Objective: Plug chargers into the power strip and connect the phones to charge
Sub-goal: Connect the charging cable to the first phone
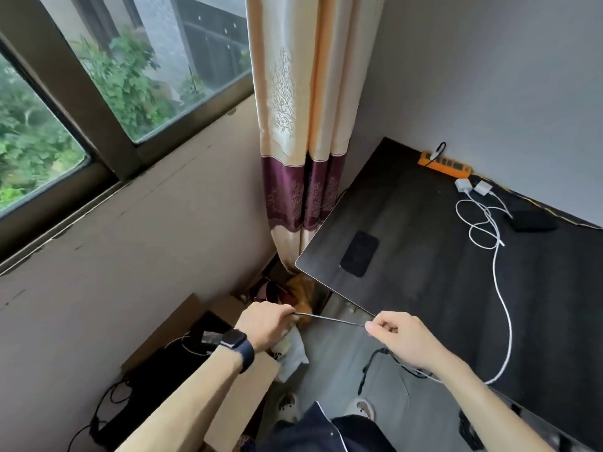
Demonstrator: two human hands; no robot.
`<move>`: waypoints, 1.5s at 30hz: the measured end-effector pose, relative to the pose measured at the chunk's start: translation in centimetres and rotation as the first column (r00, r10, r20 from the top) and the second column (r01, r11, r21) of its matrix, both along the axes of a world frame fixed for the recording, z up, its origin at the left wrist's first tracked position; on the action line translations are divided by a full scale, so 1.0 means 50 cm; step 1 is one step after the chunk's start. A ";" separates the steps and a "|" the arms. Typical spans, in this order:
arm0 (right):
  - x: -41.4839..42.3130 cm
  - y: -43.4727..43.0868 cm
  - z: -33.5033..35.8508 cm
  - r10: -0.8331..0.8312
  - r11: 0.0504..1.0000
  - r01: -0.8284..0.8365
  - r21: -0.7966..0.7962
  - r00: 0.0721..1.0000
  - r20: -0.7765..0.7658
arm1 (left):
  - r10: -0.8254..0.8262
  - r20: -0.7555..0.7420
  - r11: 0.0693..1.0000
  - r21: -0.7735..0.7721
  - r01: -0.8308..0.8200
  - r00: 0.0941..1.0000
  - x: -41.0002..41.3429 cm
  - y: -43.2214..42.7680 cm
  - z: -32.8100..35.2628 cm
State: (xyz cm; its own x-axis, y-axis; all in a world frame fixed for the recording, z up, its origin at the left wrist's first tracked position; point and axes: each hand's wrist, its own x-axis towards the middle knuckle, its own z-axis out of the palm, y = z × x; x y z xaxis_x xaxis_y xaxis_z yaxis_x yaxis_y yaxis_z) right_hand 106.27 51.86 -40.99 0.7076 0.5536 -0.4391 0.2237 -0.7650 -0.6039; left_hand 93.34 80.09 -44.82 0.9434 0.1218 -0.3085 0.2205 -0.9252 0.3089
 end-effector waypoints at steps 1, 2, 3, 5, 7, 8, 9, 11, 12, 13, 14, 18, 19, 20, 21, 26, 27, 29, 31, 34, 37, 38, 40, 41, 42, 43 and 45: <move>0.001 -0.007 -0.004 -0.023 1.000 0.023 -0.021 1.000 -0.002 | 0.056 -0.047 0.998 0.013 -0.056 0.997 -0.021 0.033 -0.016; 0.002 -0.014 -0.006 -0.047 0.998 0.047 -0.032 0.999 -0.002 | 0.119 -0.100 0.993 0.023 -0.117 0.988 -0.038 0.062 -0.028; 0.001 -0.019 -0.008 -0.070 0.997 0.070 -0.035 0.998 0.000 | 0.165 -0.154 0.986 0.036 -0.162 0.974 -0.051 0.085 -0.036; -0.004 -0.018 -0.011 -0.102 0.995 0.103 -0.018 0.995 0.013 | 0.164 -0.245 0.986 0.061 -0.154 0.956 -0.061 0.104 -0.041; -0.012 -0.002 -0.004 -0.093 0.996 0.093 0.015 0.995 0.034 | 0.102 -0.268 0.995 0.032 -0.097 0.958 -0.045 0.084 -0.024; -0.018 0.011 -0.001 -0.077 0.997 0.076 0.035 0.996 0.037 | 0.069 -0.250 0.997 -0.012 -0.075 0.966 -0.032 0.063 -0.011; -0.025 0.027 0.002 -0.056 0.997 0.054 0.055 0.998 0.042 | 0.037 -0.216 0.996 -0.077 -0.055 0.976 -0.016 0.036 0.002; -0.039 0.058 0.007 -0.021 0.995 0.016 0.095 0.998 0.056 | -0.025 -0.142 0.964 -0.266 -0.014 0.990 0.016 -0.026 0.033; -0.045 0.072 0.009 -0.010 0.994 0.002 0.112 0.998 0.067 | -0.045 -0.100 0.937 -0.348 0.008 0.994 0.029 -0.057 0.045; -0.047 0.082 0.011 -0.002 0.992 -0.008 0.124 0.997 0.079 | -0.054 -0.044 0.918 -0.394 0.032 0.998 0.039 -0.082 0.055; -0.047 0.088 0.015 -0.002 0.991 -0.010 0.132 0.996 0.086 | -0.058 0.020 0.914 -0.401 0.061 0.998 0.048 -0.099 0.060; -0.022 0.075 0.035 -0.025 0.991 0.026 0.134 1.000 -0.008 | -0.071 0.161 0.963 -0.246 0.110 0.984 0.051 -0.073 0.055; -0.017 0.070 0.036 0.001 0.993 0.005 0.114 0.999 -0.051 | -0.066 0.158 0.967 -0.233 0.102 0.985 0.048 -0.053 0.049; -0.014 0.068 0.036 0.024 0.996 -0.016 0.093 0.996 -0.086 | -0.058 0.149 0.970 -0.227 0.091 0.987 0.043 -0.037 0.043; -0.011 0.068 0.032 0.039 0.997 -0.031 0.074 0.993 -0.109 | -0.047 0.140 0.970 -0.232 0.078 0.989 0.040 -0.025 0.039; -0.015 0.052 0.010 0.049 0.998 -0.054 -0.040 0.992 -0.115 | 0.141 0.112 0.951 -0.291 -0.103 0.984 0.015 0.027 0.026; -0.014 0.038 0.008 0.032 0.999 -0.037 -0.037 0.989 -0.143 | 0.181 0.111 0.956 -0.252 -0.149 0.977 0.007 0.050 0.022; -0.009 0.007 0.008 -0.021 1.000 0.021 -0.005 0.982 -0.189 | 0.254 0.076 0.956 -0.169 -0.238 0.964 -0.014 0.099 0.015; -0.005 -0.011 0.014 -0.093 0.991 0.112 0.077 0.972 -0.217 | 0.275 -0.025 0.954 -0.116 -0.276 0.961 -0.028 0.125 0.008; -0.003 0.000 0.028 -0.138 0.965 0.181 0.188 0.966 -0.221 | 0.182 -0.241 0.959 -0.170 -0.226 0.953 -0.017 0.098 0.016; -0.011 0.036 0.049 -0.001 0.992 0.022 0.128 0.986 -0.166 | 0.088 -0.200 0.910 -0.382 -0.160 0.976 0.025 0.019 0.044; -0.015 0.048 0.059 0.033 0.994 -0.015 0.105 0.984 -0.175 | 0.055 -0.144 0.891 -0.440 -0.114 0.988 0.043 -0.012 0.058; -0.015 0.062 0.081 0.058 0.995 -0.042 0.095 0.983 -0.175 | -0.029 -0.045 0.872 -0.490 0.003 0.999 0.072 -0.072 0.081; -0.012 0.064 0.091 0.048 0.994 -0.031 0.105 0.986 -0.162 | -0.065 0.008 0.878 -0.474 0.061 0.998 0.080 -0.096 0.089; -0.007 0.063 0.101 0.016 0.991 0.004 0.130 0.989 -0.147 | -0.077 0.055 0.879 -0.468 0.094 0.995 0.085 -0.113 0.098; -0.001 0.057 0.109 -0.042 0.982 0.067 0.175 0.989 -0.142 | -0.062 0.085 0.862 -0.498 0.096 0.994 0.089 -0.124 0.103; 0.008 0.037 0.125 -0.191 0.918 0.248 0.311 0.961 -0.201 | -0.003 0.097 0.774 -0.630 0.064 0.995 0.094 -0.132 0.107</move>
State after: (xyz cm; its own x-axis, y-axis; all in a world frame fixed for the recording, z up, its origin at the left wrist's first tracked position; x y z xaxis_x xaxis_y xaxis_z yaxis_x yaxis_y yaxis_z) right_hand 106.67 53.72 -34.75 0.7622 0.5257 -0.3778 -0.0499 -0.5342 -0.8439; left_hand 98.03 73.49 -39.47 0.9692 -0.1042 -0.2231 0.1377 -0.5215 0.8421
